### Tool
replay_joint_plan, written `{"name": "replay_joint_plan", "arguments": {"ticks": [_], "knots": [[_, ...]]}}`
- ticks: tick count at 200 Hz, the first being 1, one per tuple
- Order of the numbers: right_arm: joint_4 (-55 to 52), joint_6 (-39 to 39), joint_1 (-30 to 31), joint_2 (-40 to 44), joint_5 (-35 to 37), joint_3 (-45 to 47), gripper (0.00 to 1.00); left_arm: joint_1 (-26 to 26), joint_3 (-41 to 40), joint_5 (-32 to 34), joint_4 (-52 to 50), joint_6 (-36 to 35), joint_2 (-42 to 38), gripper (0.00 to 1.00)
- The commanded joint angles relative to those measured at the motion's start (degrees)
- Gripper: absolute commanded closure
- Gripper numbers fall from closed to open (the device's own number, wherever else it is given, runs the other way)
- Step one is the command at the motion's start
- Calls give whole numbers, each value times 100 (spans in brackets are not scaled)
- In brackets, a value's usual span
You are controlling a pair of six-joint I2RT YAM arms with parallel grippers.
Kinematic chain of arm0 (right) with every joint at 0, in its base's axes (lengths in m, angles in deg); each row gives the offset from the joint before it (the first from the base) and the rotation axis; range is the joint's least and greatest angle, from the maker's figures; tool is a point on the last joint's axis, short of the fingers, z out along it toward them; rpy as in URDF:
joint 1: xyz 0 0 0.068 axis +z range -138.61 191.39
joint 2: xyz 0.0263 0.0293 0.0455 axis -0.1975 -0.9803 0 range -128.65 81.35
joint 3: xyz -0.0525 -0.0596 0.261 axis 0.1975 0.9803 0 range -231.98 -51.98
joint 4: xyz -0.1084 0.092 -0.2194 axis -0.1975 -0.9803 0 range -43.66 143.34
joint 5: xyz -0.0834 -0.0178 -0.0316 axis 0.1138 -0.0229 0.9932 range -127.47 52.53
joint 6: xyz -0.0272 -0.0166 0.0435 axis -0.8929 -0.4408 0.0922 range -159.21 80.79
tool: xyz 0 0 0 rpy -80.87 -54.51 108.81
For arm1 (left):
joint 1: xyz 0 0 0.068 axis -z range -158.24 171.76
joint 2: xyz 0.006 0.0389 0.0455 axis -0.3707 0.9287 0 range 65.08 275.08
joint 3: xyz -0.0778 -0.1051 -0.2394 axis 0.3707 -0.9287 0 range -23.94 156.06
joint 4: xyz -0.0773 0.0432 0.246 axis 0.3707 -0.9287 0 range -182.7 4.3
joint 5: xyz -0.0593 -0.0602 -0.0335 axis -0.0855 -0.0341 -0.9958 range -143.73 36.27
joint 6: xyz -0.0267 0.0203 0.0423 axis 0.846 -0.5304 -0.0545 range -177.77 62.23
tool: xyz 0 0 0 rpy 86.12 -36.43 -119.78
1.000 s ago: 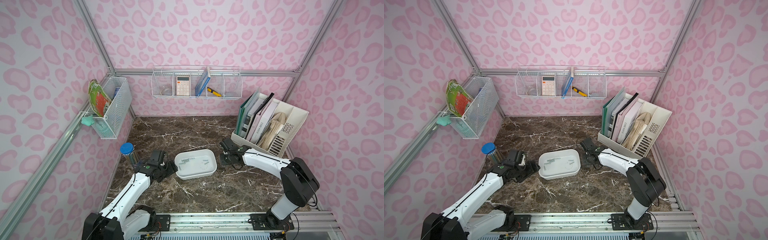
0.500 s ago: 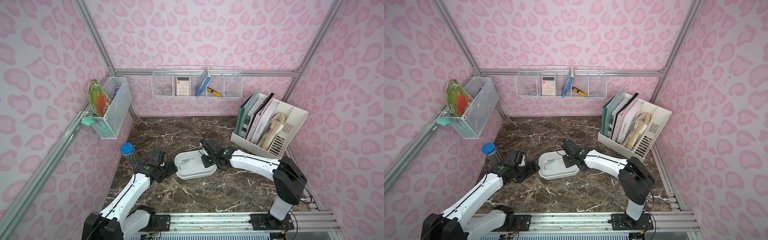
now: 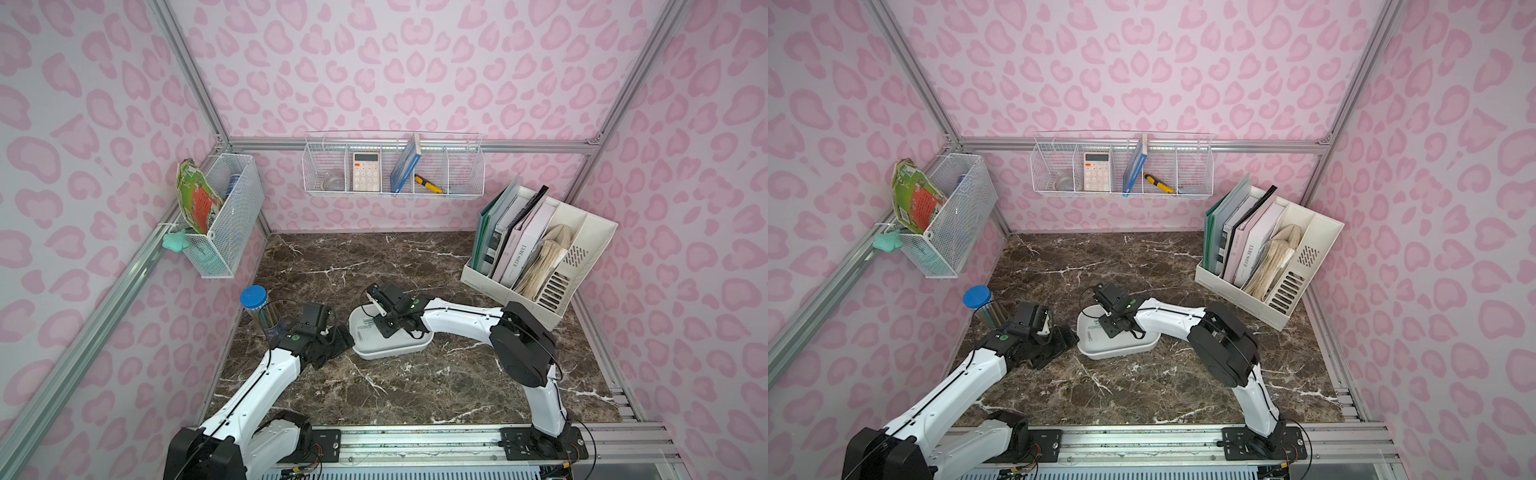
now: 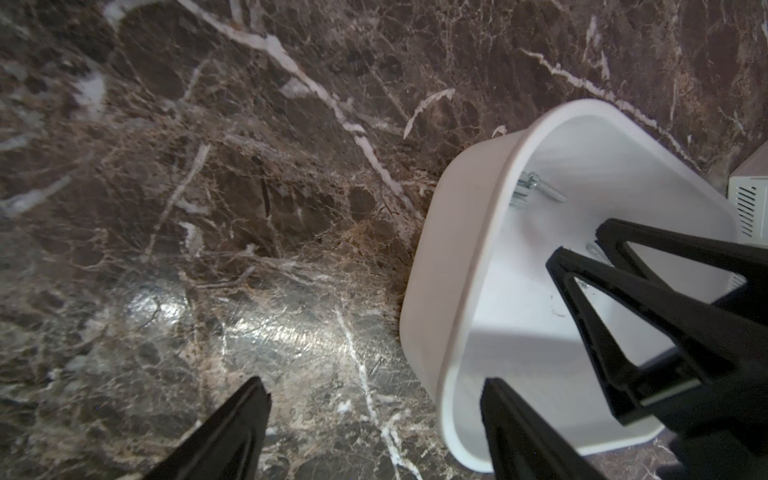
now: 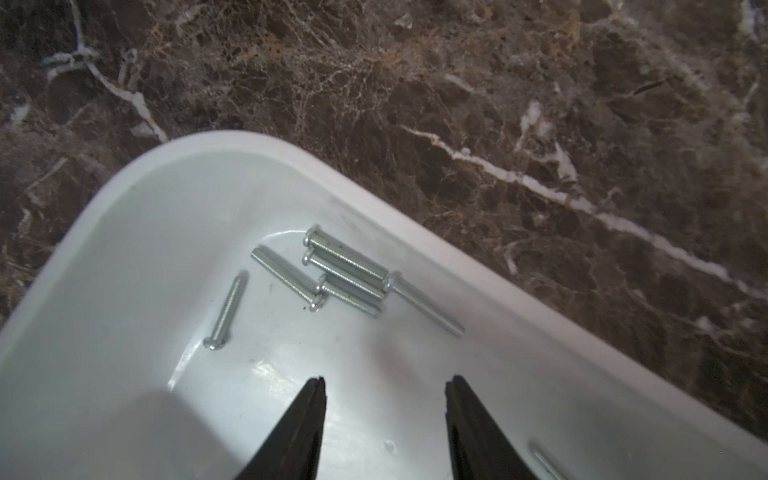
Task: Take out the screws from the storage box
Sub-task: Pick up the screw from the storage box.
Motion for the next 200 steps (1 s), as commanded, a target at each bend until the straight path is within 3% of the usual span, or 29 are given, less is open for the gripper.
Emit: {"name": "replay_joint_plan", "arguments": {"ticks": [1,61,124,200], "knots": [[174,-353,16,-128,-56,-144,47,1,-31,107,-59,36,-27,15],[184,-814,43,-528,58,-491,42,-5,-107,124,-64,68,-53,15],[76,-1116,84,-907,-16,-653,46,-5,-162,133,-67,86,-77,15],[30,-1060,157,-891,161,-438,81,-5,-154,143,-103,88,-67,15]]}}
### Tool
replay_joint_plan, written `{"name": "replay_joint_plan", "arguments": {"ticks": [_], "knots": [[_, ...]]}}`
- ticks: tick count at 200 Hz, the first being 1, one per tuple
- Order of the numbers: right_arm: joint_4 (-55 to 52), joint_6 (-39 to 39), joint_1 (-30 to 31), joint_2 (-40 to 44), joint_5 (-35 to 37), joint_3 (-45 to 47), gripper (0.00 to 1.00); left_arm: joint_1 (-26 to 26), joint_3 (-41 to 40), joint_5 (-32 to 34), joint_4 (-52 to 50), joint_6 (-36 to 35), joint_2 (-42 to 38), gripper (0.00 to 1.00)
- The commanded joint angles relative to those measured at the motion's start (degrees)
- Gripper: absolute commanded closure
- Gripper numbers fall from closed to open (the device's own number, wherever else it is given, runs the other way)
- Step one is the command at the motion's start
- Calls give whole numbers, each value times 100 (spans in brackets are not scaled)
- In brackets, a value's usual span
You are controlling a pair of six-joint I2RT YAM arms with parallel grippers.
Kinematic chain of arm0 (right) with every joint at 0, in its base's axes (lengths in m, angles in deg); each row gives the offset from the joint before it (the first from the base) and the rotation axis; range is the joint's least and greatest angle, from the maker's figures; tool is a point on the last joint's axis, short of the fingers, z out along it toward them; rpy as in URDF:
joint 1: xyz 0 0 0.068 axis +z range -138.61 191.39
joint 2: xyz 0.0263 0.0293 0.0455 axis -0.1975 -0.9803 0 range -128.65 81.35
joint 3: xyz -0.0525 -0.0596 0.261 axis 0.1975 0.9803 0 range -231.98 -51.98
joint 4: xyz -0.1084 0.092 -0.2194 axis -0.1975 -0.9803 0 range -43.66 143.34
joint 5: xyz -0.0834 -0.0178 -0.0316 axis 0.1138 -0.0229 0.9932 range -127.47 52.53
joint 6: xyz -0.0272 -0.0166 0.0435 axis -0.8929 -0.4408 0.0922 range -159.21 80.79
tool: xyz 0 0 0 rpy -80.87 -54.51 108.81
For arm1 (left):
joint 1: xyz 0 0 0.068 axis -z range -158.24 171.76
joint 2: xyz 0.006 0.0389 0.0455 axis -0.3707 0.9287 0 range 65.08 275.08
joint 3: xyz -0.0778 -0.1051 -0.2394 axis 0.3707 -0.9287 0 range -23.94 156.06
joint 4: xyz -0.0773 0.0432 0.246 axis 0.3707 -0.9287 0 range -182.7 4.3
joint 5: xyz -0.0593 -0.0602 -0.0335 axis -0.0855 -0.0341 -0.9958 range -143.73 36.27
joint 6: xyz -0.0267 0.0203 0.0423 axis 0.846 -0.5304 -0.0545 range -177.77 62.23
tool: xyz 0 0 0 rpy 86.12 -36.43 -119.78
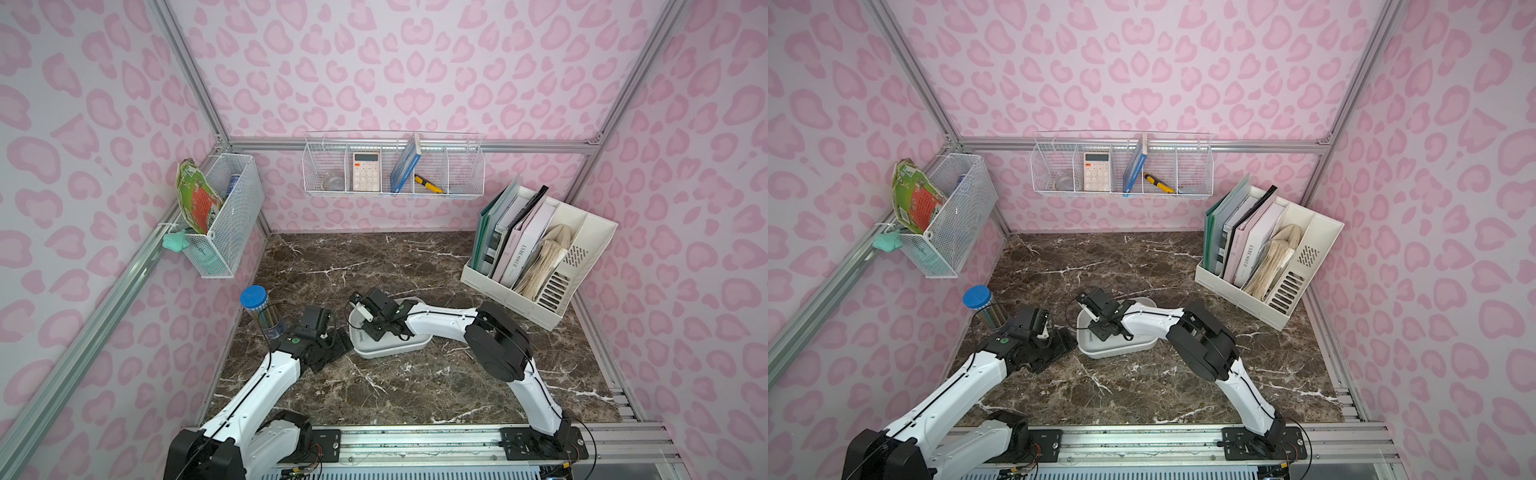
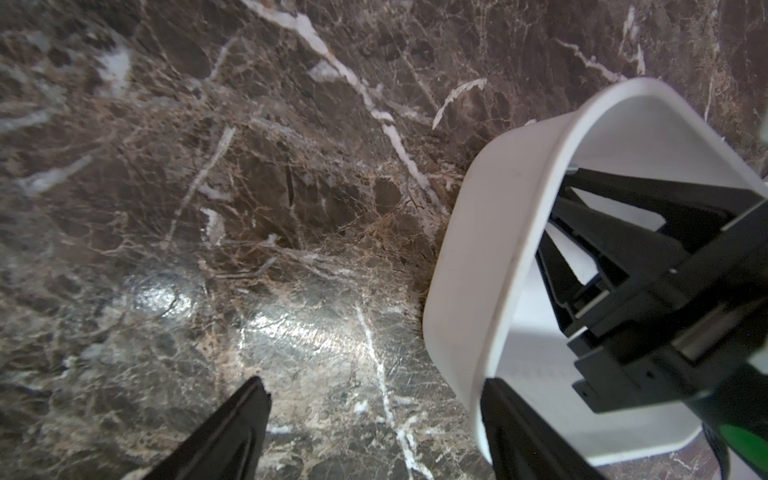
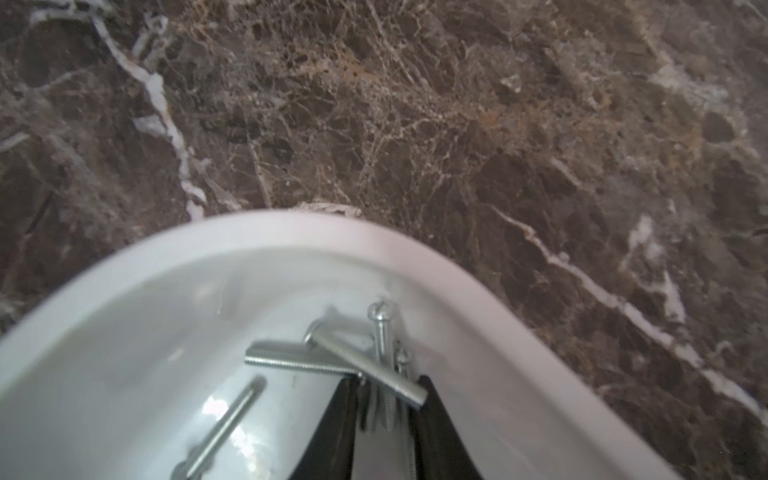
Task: Take out the screws from the storage box
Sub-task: Pick up the screw from the storage box.
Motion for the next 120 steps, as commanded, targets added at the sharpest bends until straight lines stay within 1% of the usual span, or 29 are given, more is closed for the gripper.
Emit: {"name": "replay_joint_plan", "arguments": {"ticks": [1,11,43,68,88,120], "knots": [[-515,8,0,11,111,102,81,-5,8,37,-100,-2,-13,15],[-527,27,-1,61,137,149,85,-5,20,44,-108,-2,-21,15],[-481,183,-27,262,283,318,92,-5,19,37,-118,7,-38,15],[-495,305,-58,429,254,391,98,0,43,28,-142,15,-49,15],[-417,389,-88,614,176,531,100,0,58,2,-142,16,-72,15],[-316,575,-169,886,82,781,100,-3,70,-25,-150,31,-108,15]]}}
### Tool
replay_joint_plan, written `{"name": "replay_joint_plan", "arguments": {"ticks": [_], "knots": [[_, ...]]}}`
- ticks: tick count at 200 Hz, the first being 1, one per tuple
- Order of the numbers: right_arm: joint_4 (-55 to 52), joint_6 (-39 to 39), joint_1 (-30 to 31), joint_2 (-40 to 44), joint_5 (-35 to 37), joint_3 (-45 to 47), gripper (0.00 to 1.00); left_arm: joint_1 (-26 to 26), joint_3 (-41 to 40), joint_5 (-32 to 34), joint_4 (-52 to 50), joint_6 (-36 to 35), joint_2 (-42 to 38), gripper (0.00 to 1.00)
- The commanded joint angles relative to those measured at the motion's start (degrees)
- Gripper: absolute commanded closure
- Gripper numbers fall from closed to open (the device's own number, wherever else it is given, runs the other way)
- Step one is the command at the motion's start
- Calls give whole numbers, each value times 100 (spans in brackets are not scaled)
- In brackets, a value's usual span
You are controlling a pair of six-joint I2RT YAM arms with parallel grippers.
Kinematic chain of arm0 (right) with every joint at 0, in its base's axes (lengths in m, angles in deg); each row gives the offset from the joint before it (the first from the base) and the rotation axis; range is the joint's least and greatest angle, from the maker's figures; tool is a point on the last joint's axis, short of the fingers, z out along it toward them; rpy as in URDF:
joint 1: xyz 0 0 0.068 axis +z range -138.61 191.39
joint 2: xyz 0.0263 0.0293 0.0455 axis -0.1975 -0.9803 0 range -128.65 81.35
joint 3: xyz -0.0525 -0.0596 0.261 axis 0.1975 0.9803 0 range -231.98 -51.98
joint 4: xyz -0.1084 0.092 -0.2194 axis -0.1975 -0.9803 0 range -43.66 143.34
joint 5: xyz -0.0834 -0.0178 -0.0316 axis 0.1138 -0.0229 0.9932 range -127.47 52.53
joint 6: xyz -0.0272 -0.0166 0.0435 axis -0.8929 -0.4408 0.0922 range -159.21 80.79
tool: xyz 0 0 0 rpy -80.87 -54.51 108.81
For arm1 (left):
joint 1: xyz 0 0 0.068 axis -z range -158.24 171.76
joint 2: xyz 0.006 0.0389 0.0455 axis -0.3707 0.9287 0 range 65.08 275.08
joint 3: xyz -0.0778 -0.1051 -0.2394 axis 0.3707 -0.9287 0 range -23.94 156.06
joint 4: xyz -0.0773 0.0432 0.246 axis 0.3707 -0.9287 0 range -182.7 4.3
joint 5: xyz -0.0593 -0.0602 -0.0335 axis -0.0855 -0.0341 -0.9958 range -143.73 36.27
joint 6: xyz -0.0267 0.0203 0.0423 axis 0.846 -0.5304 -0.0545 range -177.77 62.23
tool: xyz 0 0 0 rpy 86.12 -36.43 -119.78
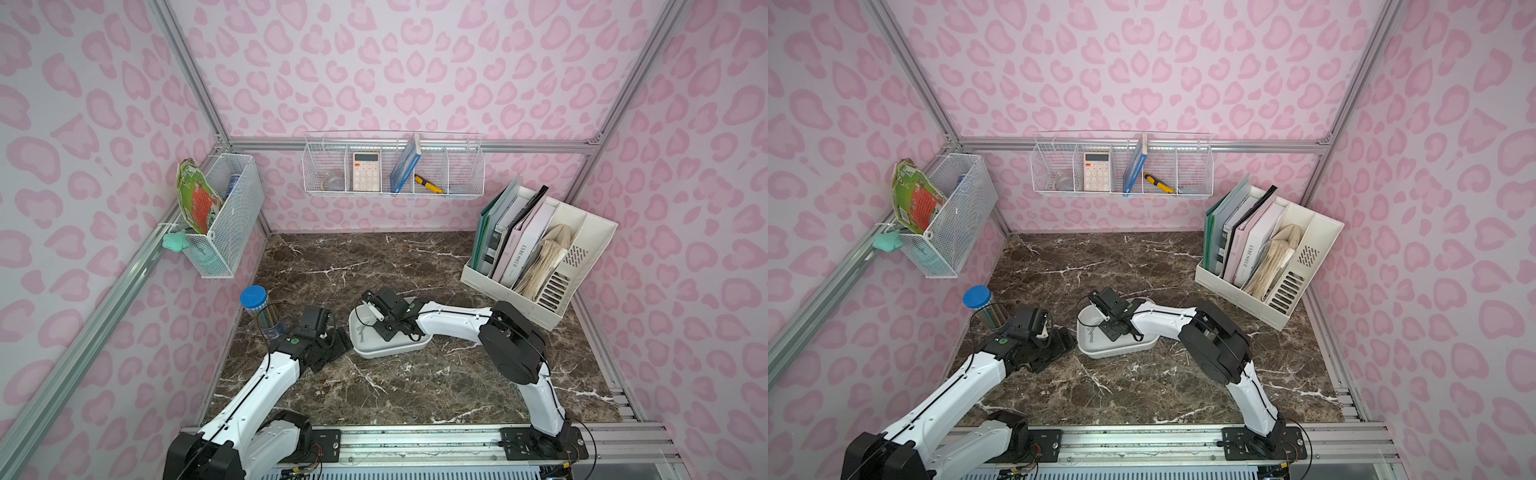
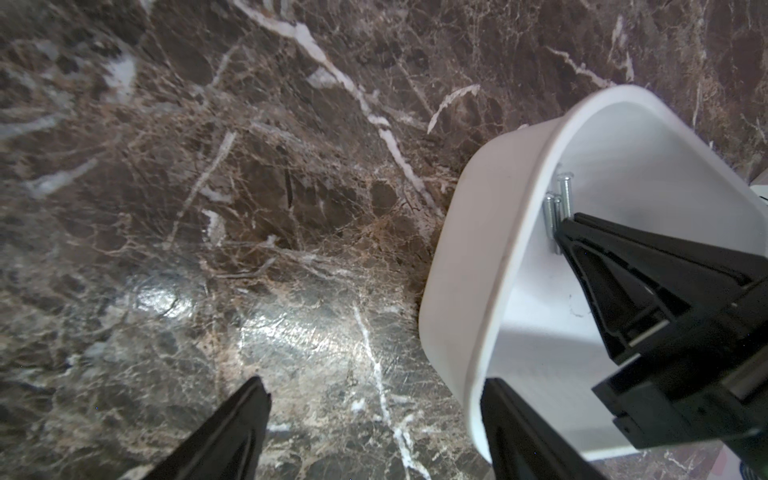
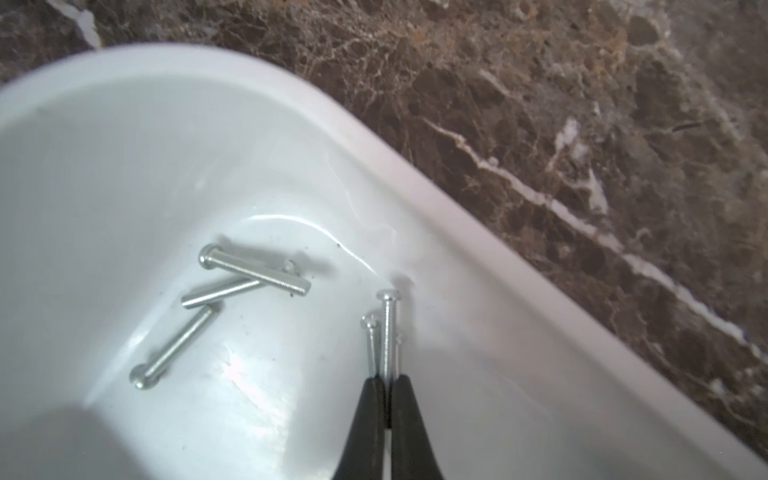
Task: Take out the screws from the storage box
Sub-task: Pick up the screw from the storage box, then place the screw at the center of the board.
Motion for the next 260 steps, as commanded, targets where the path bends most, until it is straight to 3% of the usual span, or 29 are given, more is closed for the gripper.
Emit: {"name": "replay_joint_plan", "arguments": {"ticks": [1,116,191,260], "knots": [[-25,237,-48,180,-91,128,100,-4,43,-36,-110,15,-28,15],[388,1298,-247,1722,-476,1444,100,-5,178,-255,-63,3,-6,15],[-394,2330,-535,3045,238,2242,100,-5,283,-231,-49,18,42,15],[-376,2905,-1042,4336,228,3532,100,1,371,-364,-63,-17,47,15]]}}
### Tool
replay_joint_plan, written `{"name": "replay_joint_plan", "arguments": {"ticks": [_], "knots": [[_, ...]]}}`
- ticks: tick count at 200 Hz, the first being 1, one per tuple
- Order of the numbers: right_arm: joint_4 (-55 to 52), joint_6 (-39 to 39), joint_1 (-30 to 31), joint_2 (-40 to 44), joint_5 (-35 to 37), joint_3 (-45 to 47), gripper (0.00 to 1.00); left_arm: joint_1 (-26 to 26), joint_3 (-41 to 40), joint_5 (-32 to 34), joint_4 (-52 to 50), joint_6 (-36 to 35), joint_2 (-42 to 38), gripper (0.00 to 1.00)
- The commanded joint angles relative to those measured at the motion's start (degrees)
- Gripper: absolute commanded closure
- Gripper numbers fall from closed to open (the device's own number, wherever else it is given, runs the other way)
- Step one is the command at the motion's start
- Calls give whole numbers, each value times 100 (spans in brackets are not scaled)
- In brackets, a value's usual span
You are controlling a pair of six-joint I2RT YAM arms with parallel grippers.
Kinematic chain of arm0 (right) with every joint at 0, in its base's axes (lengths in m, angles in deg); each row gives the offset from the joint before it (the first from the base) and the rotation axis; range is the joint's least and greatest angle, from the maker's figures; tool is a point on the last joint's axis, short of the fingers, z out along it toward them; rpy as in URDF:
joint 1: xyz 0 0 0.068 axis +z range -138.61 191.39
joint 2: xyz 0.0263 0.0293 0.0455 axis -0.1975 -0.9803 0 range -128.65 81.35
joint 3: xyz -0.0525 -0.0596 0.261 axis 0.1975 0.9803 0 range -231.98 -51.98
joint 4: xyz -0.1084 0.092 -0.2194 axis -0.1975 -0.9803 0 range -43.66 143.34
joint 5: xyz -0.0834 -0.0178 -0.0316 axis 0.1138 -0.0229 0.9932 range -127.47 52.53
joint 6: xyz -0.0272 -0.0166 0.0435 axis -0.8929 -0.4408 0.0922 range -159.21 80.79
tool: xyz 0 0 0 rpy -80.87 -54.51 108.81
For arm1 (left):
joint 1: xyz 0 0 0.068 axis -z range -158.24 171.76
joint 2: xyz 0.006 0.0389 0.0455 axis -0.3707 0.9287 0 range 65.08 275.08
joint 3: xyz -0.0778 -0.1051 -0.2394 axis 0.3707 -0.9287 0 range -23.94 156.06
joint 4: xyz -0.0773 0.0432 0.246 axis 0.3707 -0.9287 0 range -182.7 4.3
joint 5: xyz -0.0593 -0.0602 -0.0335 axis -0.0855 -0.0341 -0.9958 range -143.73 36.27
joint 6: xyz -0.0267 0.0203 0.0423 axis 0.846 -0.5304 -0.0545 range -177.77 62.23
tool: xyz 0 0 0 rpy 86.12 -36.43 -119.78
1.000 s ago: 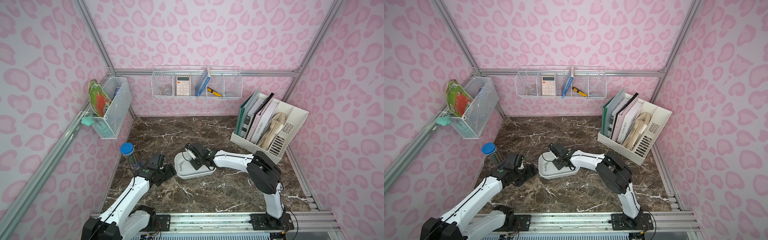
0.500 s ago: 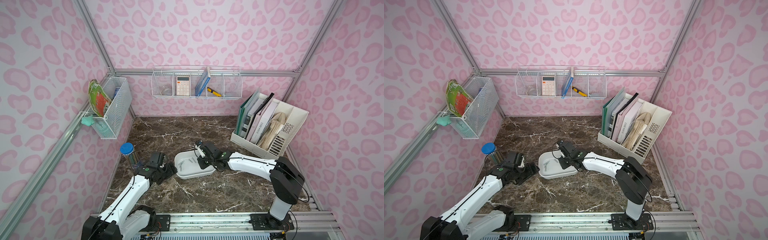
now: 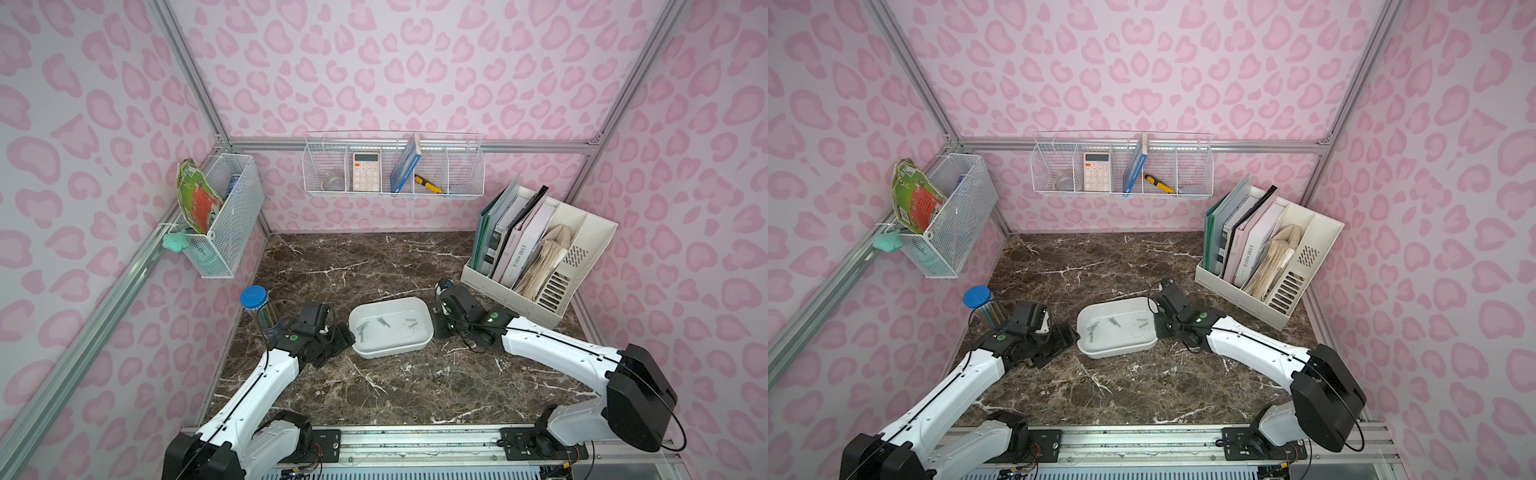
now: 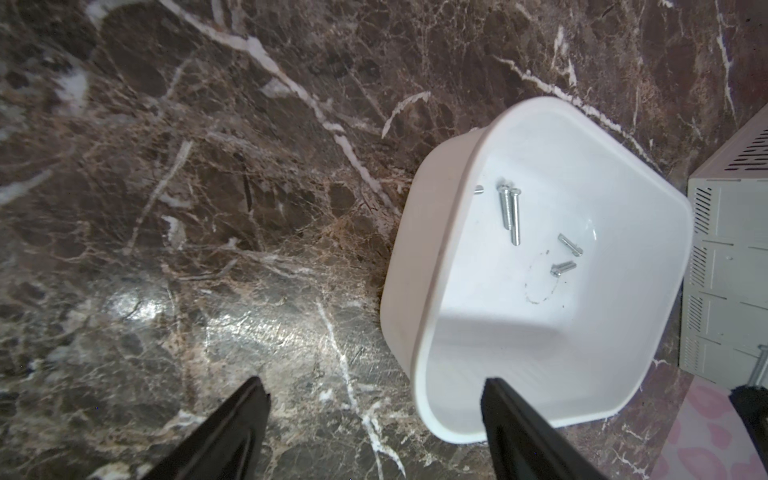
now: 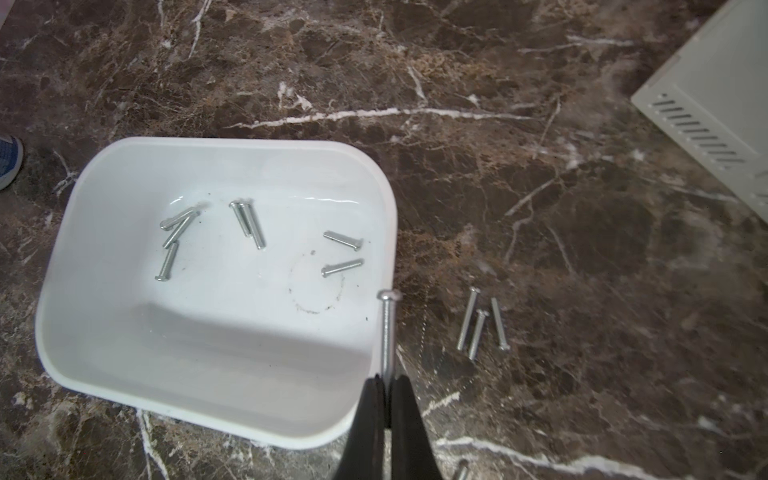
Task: Take out the screws from the storage box
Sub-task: Place the screw at the center of the board.
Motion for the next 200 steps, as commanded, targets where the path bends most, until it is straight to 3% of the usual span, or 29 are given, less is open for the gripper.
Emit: {"name": "replay_joint_plan", "arguments": {"ticks": [1,66,158,200], "knots": [[-33,324,-122,215,37,320,100,2,90,-78,-15,-31,3,15],[282,579,-211,-8,-472,994,100,4,120,-74,23,-15,107,15],[286,685,-137,-511,-535,1008,95,-3,-27,95,-98,6,-205,15],[145,711,-99,-492,-460,951,84,2,-54,95,-110,19,-249,15]]}}
